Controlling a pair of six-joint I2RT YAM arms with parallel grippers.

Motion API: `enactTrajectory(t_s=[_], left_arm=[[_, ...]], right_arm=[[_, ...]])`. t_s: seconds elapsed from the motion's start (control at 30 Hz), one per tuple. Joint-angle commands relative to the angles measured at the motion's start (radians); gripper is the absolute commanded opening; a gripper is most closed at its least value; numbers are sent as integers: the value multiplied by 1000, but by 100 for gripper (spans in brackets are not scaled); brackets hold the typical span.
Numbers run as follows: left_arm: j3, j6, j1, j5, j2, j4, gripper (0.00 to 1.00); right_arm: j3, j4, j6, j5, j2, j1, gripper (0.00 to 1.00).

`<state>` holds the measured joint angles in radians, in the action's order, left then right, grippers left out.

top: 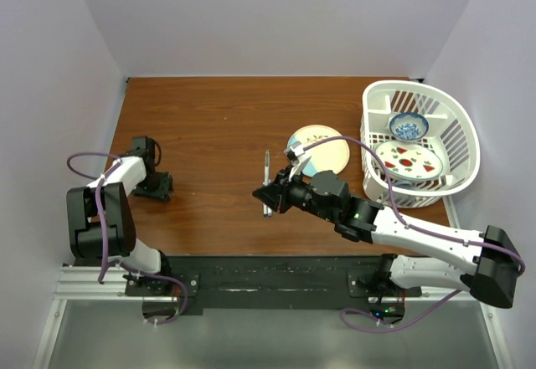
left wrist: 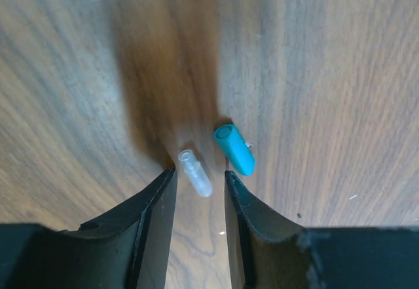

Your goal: Insert the pens into the pen caps

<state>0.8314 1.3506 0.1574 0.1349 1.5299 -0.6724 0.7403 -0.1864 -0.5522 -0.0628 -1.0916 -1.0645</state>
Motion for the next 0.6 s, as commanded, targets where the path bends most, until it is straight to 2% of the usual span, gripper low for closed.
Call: enactTrajectory(t_s=[0.0, 0.23, 0.57], left_arm=[[26, -25, 8, 25, 39, 24, 38], [-6, -22, 10, 17, 61, 13, 33], [-25, -45, 8, -6, 81, -18, 20]], right_arm=[[41, -24, 31, -38, 6, 3, 0], [42, -22, 35, -46, 6, 1, 0], [44, -18, 35, -46, 24, 3, 0]])
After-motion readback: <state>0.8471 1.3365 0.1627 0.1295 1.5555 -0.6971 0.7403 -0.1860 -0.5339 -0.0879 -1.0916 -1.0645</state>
